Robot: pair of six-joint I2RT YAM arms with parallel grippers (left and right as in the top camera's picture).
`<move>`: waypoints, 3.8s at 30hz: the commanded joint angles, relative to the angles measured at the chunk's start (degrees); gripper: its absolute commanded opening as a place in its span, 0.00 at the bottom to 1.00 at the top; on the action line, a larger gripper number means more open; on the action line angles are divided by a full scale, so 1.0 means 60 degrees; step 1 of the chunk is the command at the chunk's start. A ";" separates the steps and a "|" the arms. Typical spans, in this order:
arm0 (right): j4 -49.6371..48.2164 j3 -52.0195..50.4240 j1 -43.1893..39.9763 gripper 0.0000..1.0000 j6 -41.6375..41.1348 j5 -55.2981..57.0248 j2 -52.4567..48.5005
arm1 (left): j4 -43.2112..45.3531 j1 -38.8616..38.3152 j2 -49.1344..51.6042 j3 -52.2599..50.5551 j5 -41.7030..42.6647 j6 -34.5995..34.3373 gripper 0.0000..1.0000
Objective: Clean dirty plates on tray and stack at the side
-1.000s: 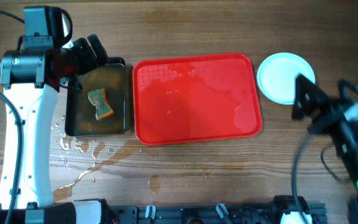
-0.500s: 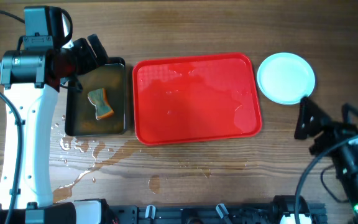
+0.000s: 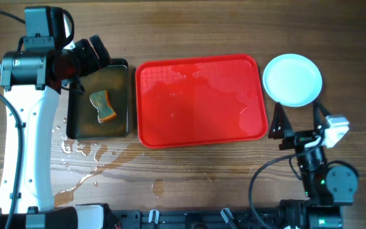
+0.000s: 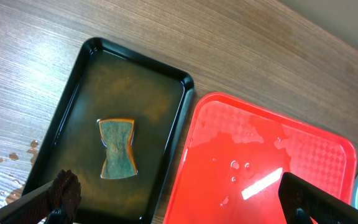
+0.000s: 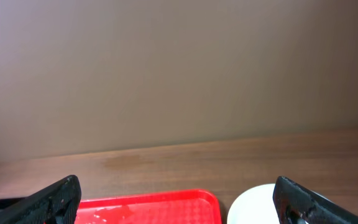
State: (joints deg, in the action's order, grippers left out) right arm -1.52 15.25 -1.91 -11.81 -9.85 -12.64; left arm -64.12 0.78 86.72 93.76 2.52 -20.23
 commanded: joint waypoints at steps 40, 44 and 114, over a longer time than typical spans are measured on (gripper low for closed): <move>0.0033 -0.2492 0.0033 1.00 0.1195 -0.0874 0.2073 | -0.0007 0.0022 -0.0594 -0.0004 -0.0619 0.0138 1.00; 0.0033 -0.2492 0.0033 1.00 0.1195 -0.0874 0.2073 | 0.0098 0.0015 -0.1927 -0.0758 -0.0616 0.0313 1.00; 0.0036 -0.2492 0.0033 1.00 0.1191 -0.0874 0.2062 | 1.0000 0.0026 -1.4426 -1.5573 -0.0503 0.3053 1.00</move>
State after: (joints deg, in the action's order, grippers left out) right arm -1.13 0.36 -1.91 -5.67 -14.15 -0.73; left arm -4.25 0.78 0.78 0.69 -1.41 -3.03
